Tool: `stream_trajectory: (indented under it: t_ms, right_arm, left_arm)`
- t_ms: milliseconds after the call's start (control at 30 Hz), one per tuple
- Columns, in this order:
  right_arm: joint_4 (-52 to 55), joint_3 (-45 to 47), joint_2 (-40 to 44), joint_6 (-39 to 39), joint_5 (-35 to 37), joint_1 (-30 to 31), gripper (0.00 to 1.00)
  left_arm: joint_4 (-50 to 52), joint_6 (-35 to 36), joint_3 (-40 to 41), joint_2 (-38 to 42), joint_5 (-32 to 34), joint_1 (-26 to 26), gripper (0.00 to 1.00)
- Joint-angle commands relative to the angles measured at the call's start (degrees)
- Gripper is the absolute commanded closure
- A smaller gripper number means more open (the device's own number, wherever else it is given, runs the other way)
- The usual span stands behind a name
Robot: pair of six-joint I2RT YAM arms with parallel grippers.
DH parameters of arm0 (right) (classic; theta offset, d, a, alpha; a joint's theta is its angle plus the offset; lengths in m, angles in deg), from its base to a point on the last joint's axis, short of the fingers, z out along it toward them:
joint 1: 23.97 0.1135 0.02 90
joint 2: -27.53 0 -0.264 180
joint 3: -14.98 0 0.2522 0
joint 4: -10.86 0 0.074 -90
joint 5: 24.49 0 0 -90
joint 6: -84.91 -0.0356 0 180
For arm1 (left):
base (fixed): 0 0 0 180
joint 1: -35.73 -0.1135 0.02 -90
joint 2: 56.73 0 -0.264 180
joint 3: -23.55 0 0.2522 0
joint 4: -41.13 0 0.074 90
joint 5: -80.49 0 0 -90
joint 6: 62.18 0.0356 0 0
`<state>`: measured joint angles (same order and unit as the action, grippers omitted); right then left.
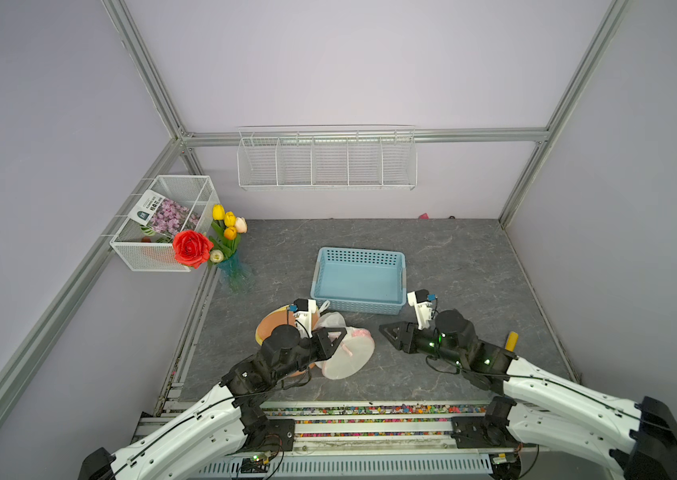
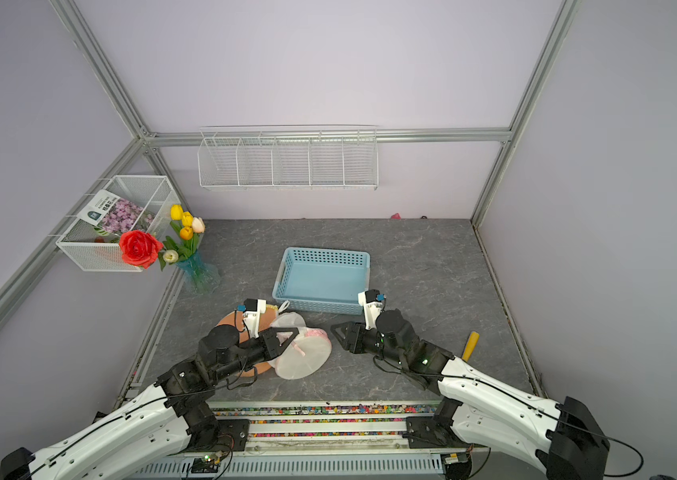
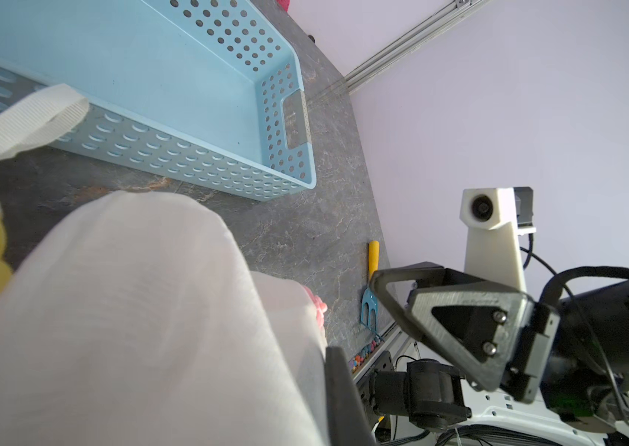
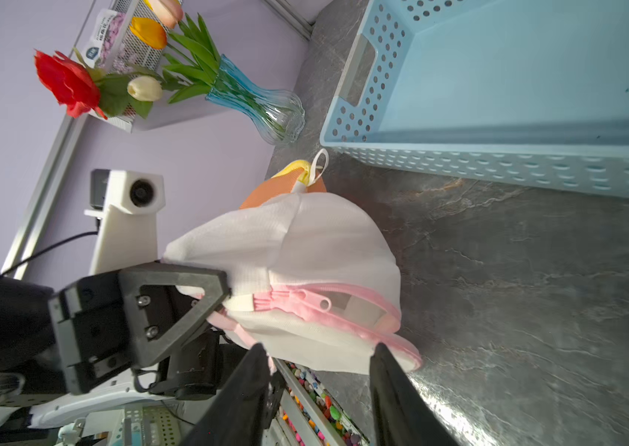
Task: Turn the laundry bag inside out
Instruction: Turn over the laundry bag, then zip the zipper on the laundry bag.
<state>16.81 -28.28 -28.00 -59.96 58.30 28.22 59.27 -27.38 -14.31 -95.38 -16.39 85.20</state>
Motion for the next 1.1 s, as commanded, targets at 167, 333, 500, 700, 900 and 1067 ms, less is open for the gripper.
stream_trajectory:
  t_ms: [167,333,500,700,900,1067]
  right_arm:
    - [-14.87,2.84,-5.46,-4.79,7.19,2.11,0.46]
    - [-22.23,4.13,-9.95,-7.17,6.42,2.0,0.45]
    - [-34.65,7.19,-14.32,-11.56,6.58,2.1,0.45]
    - [-40.18,7.17,-18.44,-15.11,7.04,3.76,0.45]
    - [-46.57,7.03,-22.08,-18.43,6.32,4.57,0.46]
    - [-46.54,6.83,-22.42,-19.31,7.11,5.13,0.47]
  left_arm:
    - [-0.45,2.21,-0.08,3.0,1.33,0.1,1.0]
    - [-0.97,1.68,0.75,3.85,1.38,0.12,1.0]
    - [-2.05,0.61,1.56,3.5,1.69,0.12,1.0]
    - [-2.64,0.27,1.29,2.74,2.22,0.1,1.0]
    - [-3.05,0.33,0.6,0.96,2.11,0.1,1.0]
    - [-3.2,0.24,0.48,1.12,2.44,0.1,1.0]
